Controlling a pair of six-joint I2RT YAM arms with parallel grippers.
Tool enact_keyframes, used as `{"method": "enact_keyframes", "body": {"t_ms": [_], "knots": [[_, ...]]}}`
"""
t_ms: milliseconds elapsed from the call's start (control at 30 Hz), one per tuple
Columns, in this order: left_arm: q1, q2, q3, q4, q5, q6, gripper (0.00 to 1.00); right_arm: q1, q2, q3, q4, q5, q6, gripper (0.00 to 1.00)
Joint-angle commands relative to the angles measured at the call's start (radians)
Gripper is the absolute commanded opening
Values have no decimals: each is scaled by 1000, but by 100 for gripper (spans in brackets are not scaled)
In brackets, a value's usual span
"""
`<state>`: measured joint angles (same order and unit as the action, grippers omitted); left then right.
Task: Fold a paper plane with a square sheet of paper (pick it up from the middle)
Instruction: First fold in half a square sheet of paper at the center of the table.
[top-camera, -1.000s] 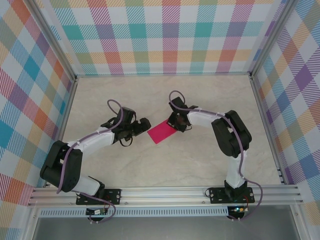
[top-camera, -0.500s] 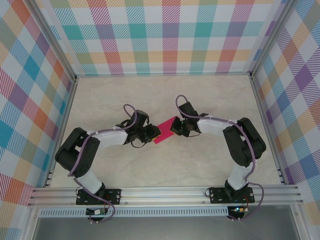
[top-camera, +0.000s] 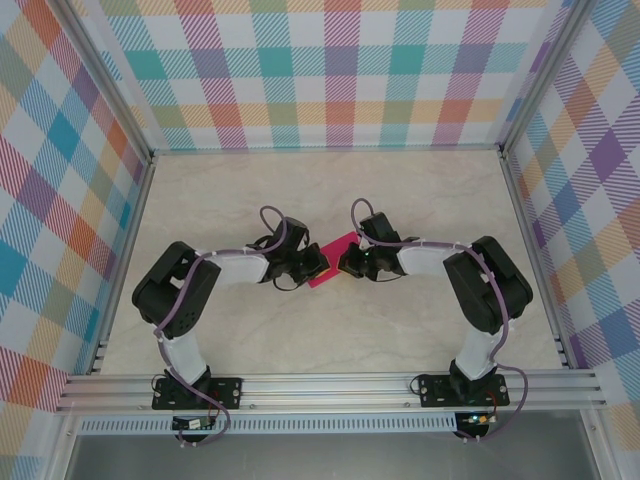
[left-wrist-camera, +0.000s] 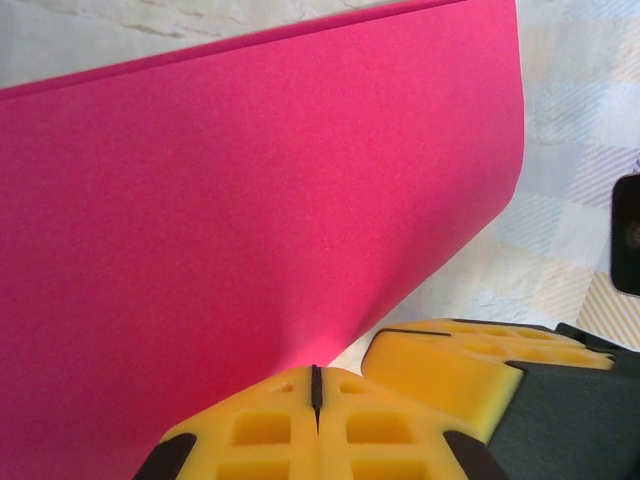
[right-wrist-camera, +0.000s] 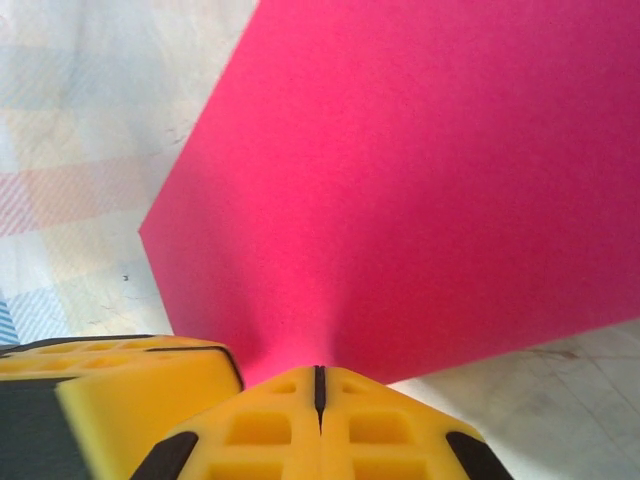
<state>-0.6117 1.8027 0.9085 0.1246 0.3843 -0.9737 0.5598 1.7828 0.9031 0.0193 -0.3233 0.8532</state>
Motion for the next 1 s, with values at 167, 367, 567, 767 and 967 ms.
{"method": "enact_keyframes", "body": {"t_ms": [167, 367, 567, 767, 967], "knots": [[-13, 49, 26, 24, 16, -19, 0, -9, 40, 24, 48, -11, -9, 2], [-12, 25, 4, 40, 24, 5, 0, -16, 79, 30, 44, -11, -19, 2], [-14, 31, -6, 79, 68, 10, 0, -20, 86, 23, 40, -9, -20, 2], [-14, 58, 4, 75, 88, 4, 0, -20, 86, 25, 36, -18, -17, 2], [-14, 78, -8, 26, 60, 17, 0, -20, 76, 30, 38, -31, -23, 2]]}}
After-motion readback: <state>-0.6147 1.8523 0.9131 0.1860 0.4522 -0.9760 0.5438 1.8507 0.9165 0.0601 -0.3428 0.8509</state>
